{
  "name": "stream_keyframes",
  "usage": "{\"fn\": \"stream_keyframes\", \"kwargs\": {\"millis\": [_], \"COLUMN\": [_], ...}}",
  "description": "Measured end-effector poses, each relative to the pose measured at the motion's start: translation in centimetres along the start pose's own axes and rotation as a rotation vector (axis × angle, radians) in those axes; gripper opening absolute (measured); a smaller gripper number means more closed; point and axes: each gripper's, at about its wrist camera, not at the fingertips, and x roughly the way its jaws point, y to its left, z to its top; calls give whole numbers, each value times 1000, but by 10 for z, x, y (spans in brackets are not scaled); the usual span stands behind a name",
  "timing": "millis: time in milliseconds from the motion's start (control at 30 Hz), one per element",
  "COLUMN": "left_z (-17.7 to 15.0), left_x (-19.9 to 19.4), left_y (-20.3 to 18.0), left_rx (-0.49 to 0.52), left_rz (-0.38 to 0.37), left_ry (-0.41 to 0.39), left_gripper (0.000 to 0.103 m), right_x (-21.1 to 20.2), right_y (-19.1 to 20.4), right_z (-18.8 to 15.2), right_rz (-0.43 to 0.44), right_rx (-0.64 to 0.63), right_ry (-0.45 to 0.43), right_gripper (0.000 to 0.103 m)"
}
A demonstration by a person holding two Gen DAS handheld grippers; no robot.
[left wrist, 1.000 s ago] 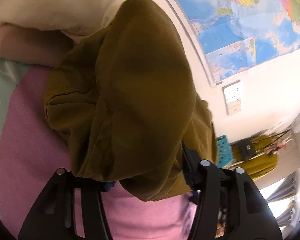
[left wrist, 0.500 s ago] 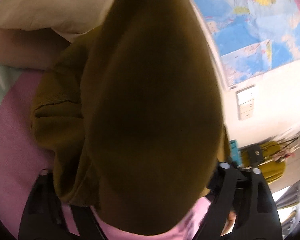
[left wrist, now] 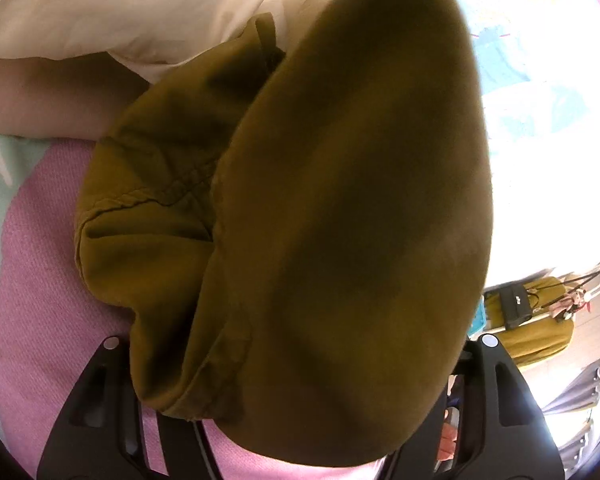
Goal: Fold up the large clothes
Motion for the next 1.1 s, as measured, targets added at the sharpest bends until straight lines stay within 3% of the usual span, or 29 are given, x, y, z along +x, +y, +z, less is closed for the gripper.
{"fn": "stream_keyframes", "kwargs": {"millis": [233,300,333,367,433,500,533,633,700,767,800,833,867,900,1000,1100], "left_z": [7,10,13,16,21,26,28,36,39,43,45,47,49,51,53,56], "left_x": [15,18,19,20,24,27,29,35,38,41,42,42,43,42,37,30], "left_y": [-4,-2,0,1,1,0,0,-4,-7,-8,-8,-9,-9,-10,-21,-37], "left_rx": [6,-5,-12,-21,-30,-45,-50,-46,-31,-18,-13,-5,2,20,73,131], "left_rz": [10,8,2,-3,-22,-28,-32,-21,-9,16,31,42,45,52,56,56], "left_ry": [10,25,30,37,47,52,54,60,61,64,64,66,69,68,55,41], "left_gripper": [63,66,67,68,76,81,84,87,86,78,68,66,56,45,30,27], "right_x": [34,39,40,38,33,30,35,48,57,63,62,61,59,56,45,33], "right_y": [19,24,27,29,33,34,37,38,44,48,50,49,50,50,65,79], "right_z": [23,25,25,25,28,31,32,37,39,39,38,38,37,36,31,29], "right_rz": [-82,-71,-71,-73,-45,-38,-36,-30,-42,-84,-105,-119,-110,-95,-75,-38], "right_rx": [-26,-45,-65,-93,-129,-150,-159,-143,-154,-188,-224,-248,-265,-279,-360,-405], "right_ry": [-30,-36,-34,-47,-52,-37,-10,35,47,62,56,60,70,74,65,48], "right_gripper": [98,98,88,67,56,64,80,92,92,82,65,50,40,37,30,27]}}
